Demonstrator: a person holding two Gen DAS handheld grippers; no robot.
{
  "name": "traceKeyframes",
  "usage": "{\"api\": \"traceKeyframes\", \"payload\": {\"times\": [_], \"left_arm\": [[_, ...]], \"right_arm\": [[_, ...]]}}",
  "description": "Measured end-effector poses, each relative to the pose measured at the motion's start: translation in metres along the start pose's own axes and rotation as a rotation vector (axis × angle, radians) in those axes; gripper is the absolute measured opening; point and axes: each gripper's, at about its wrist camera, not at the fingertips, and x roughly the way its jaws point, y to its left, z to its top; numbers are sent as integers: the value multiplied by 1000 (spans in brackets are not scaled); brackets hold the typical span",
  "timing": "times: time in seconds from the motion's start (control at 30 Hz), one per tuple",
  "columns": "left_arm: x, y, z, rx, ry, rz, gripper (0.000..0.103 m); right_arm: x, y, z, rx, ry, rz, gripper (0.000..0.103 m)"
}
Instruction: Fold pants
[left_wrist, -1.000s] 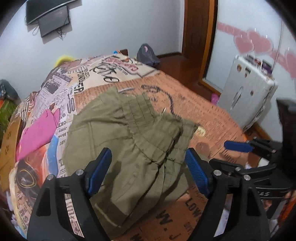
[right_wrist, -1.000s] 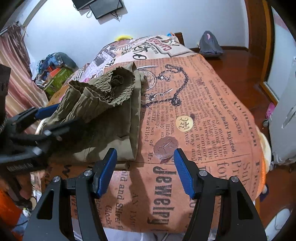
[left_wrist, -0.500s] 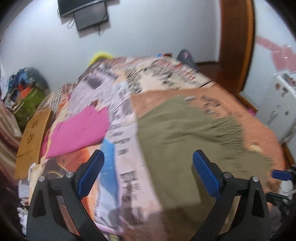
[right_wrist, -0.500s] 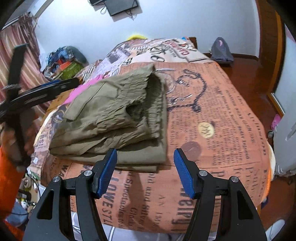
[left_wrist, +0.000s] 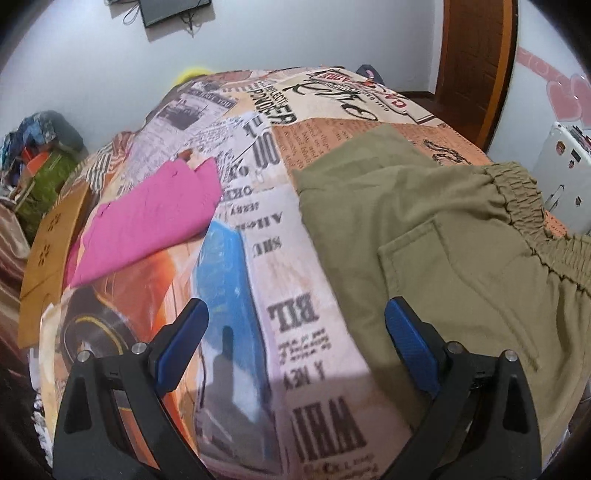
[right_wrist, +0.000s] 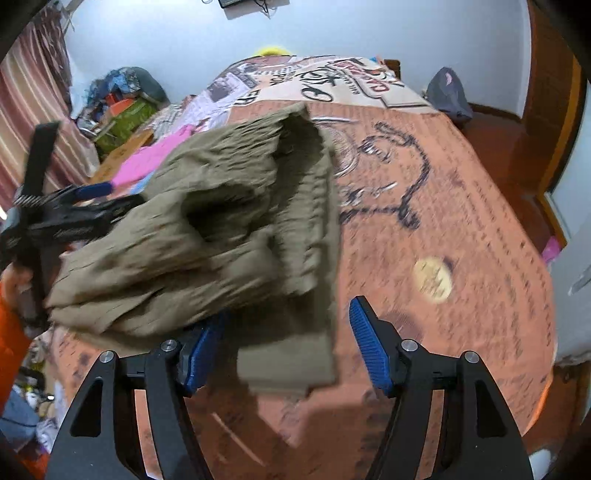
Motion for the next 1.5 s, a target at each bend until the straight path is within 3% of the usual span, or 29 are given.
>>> {"api": "traceKeyframes", "payload": {"times": [0.3,0.63,0.77,0.97,1.1,1.2,1.33,1.5], "left_arm": [[-6,16,-9,-115,50,-68,98],[-42,-9,-34,-24,45,-47,97],[-45,-20,-39,-33,51,-43,97],[-46,-38,-36,-25,57,-91,97],[-45,-64,-29,7,53,-162,97],[-50,-74,-21,15,19,-158,97],[-63,-53,-3,-38,-58,-138,97],[-49,-15,39,-45,-110,-65,97]], "right_arm": [[20,-25,18,14,47,35,63],[-34,-20,-21,54,21,65,65],[-22,-12,-29,41,34,34,65],[-1,-24,-10,12,26,-10,65],[19,-44,16,-26,24,-57,64],[21,-58,27,-22,28,-138,63],[-4,-60,19,-24,3,-177,63],[-44,-50,3,10,-46,-142,63]]}}
